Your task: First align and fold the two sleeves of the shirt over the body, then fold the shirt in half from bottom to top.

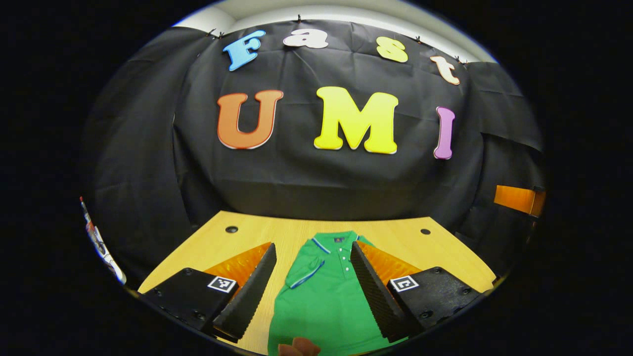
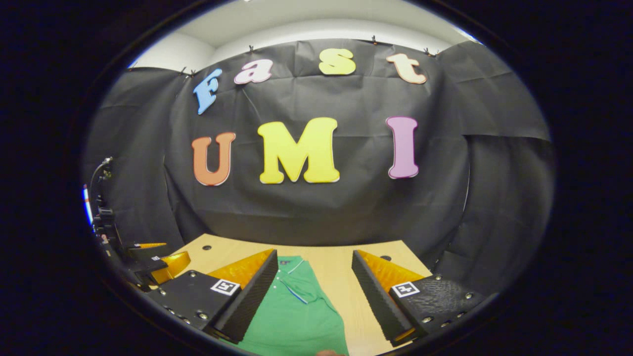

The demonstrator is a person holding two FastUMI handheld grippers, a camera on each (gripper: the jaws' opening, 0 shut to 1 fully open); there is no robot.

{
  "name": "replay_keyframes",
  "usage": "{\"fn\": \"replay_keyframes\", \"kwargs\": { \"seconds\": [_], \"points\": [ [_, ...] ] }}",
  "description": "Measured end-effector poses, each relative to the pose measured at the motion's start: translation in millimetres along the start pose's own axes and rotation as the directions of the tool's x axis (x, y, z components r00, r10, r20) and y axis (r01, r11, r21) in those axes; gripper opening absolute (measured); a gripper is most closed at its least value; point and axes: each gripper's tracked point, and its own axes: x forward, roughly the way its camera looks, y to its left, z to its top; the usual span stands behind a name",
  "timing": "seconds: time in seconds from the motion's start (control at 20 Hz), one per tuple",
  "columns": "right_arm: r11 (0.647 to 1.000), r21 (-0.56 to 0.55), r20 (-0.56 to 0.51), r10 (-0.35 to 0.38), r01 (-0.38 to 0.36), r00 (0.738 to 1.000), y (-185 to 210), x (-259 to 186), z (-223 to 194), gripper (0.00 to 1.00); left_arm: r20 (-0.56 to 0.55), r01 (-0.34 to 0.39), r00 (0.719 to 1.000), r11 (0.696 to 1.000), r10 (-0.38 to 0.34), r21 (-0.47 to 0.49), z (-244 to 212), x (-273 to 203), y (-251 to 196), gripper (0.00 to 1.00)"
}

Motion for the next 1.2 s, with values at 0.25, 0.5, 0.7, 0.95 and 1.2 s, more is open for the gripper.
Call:
{"fn": "replay_keyframes", "kwargs": {
  "seconds": [0.25,0.5,0.7,0.95,1.2],
  "points": [
    [1.0,-0.004,-0.147,-0.026,0.026,0.989,-5,-15,-75,0.95,-0.19,-0.009,0.982,1.0,0.006,-0.015,-70,-21,15,0.97],
    [0.999,0.006,-0.351,-0.046,0.051,0.935,-12,-33,-170,0.95,-0.361,-0.049,0.932,0.997,0.024,-0.061,-142,-40,37,0.98],
    [0.994,0.044,-0.524,-0.064,0.102,0.849,-22,-57,-246,0.96,-0.509,-0.073,0.86,0.995,0.027,-0.07,-207,-64,48,0.98],
    [0.983,0.023,-0.654,-0.122,0.181,0.747,-49,-81,-310,0.96,-0.62,-0.099,0.783,0.994,0.056,-0.034,-259,-83,63,0.98],
    [0.981,0.0,-0.695,-0.139,0.194,0.705,-55,-83,-331,0.96,-0.652,-0.083,0.753,0.996,0.088,0.039,-277,-93,72,0.98]
  ]
}}
